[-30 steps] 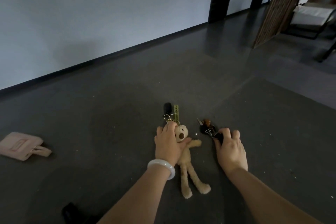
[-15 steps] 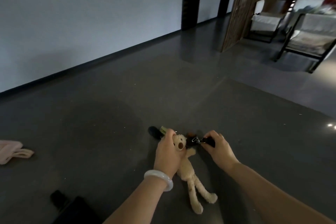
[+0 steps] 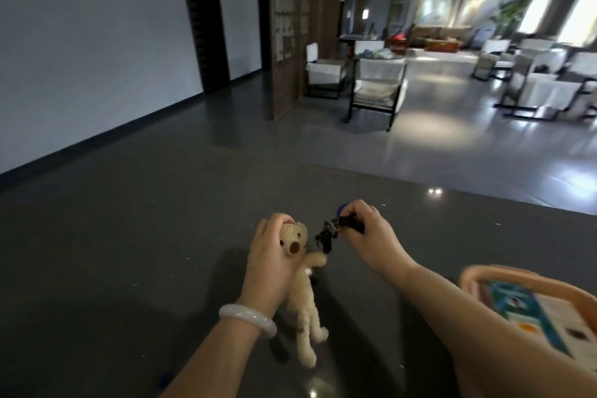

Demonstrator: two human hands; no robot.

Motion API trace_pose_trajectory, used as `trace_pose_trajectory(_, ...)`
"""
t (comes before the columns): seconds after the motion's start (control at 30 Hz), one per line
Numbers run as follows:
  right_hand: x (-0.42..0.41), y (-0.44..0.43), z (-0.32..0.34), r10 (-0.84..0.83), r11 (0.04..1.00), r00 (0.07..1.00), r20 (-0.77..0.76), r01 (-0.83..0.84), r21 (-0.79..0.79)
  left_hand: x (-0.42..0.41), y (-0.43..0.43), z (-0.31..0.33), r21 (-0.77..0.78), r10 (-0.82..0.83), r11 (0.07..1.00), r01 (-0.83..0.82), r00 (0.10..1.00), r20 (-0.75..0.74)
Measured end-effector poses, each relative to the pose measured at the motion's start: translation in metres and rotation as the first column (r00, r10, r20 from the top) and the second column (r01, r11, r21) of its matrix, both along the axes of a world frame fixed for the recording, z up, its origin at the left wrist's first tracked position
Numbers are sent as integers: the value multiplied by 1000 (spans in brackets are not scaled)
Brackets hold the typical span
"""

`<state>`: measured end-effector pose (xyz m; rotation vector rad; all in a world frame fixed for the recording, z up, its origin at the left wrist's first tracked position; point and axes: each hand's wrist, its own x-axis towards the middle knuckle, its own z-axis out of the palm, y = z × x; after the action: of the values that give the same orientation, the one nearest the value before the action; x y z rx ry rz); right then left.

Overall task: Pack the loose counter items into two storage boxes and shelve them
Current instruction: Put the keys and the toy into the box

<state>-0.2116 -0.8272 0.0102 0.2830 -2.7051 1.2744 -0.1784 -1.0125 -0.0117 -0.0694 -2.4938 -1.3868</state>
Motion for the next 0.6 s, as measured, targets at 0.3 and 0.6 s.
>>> trace_pose_trajectory(0.3,106,145,43,-182,983,983,-11,181,-38,61,135,9,-18,-243,970,244,969,46)
trace_pose_trajectory(0.6,181,199,33,-379,924,925,-12,378,-52,91,187,-1,25,-483,876,482,875,25)
